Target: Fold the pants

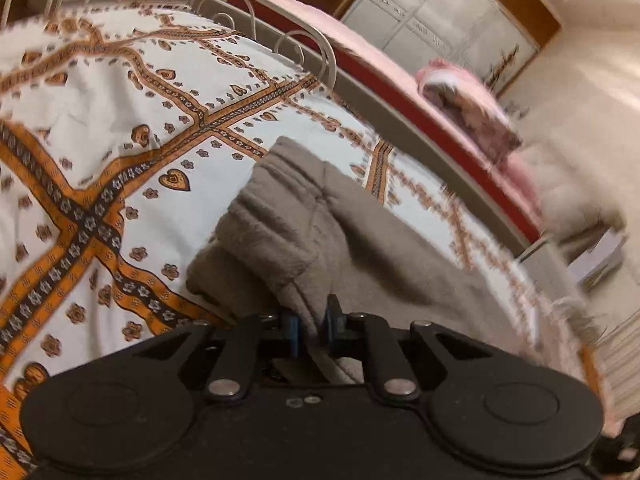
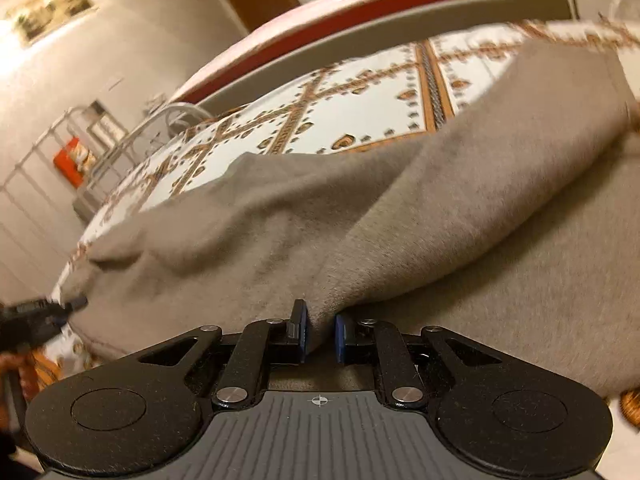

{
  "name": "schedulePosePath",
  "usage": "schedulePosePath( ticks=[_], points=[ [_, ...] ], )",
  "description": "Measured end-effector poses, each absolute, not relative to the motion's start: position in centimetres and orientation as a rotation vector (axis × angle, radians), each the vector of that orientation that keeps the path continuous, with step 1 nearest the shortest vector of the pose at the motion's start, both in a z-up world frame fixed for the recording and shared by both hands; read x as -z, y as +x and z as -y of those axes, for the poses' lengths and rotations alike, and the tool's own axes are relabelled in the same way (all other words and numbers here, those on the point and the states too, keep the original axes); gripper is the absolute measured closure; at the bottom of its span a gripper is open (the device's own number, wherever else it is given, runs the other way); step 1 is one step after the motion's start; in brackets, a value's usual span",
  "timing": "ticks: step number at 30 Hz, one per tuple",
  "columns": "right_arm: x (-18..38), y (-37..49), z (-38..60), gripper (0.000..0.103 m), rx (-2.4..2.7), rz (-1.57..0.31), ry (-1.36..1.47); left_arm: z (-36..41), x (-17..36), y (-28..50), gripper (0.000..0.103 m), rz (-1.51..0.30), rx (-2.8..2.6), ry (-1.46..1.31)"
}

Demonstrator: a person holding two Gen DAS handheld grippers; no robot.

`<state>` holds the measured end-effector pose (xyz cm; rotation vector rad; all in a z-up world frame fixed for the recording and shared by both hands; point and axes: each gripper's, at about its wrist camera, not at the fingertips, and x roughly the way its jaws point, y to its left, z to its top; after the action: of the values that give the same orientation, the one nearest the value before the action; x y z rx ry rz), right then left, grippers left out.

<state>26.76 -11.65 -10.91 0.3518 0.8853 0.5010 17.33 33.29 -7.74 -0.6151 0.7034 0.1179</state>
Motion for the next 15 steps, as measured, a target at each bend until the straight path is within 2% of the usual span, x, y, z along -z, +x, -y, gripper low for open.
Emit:
schedulePosePath(
  ticks=[2,4,5,6,7,11,12,13,15],
  points=[
    [11.4,27.1,11.8,0.088,-0.492,-0.926,0.359,-33.3,7.9,17.6,0.096,-0.727,-0.131,-0.598],
    [11.2,27.4,12.9,0.080,-0.486,-0.943,0.408,-33.2,6.9,16.9,0.090,-0.717,-0.142,-0.600],
    [10.0,27.5,12.8,0.063,-0.467,-0.935,0.411,-32.9,6.3,16.4,0.090,-0.712,-0.159,-0.595],
    [9.0,27.2,13.5,0.057,-0.451,-0.903,0.405,-32.7,5.7,15.4,0.086,-0.701,-0.188,-0.577],
    [8.0,26.8,14.3,0.057,-0.444,-0.868,0.396,-32.0,4.8,14.7,0.077,-0.687,-0.241,-0.526],
    [5.0,27.1,16.2,0.057,-0.385,-0.788,0.364,-28.4,2.5,15.1,0.066,-0.607,-0.224,-0.341],
    [4.9,27.9,16.5,0.057,-0.366,-0.788,0.368,-27.5,2.3,15.9,0.060,-0.603,-0.201,-0.301],
    [4.8,28.8,16.6,0.057,-0.351,-0.789,0.372,-26.7,2.3,16.8,0.053,-0.611,-0.185,-0.262],
    [4.9,30.7,16.2,0.057,-0.327,-0.803,0.358,-25.5,3.8,18.9,0.048,-0.686,-0.175,-0.192]
  ],
)
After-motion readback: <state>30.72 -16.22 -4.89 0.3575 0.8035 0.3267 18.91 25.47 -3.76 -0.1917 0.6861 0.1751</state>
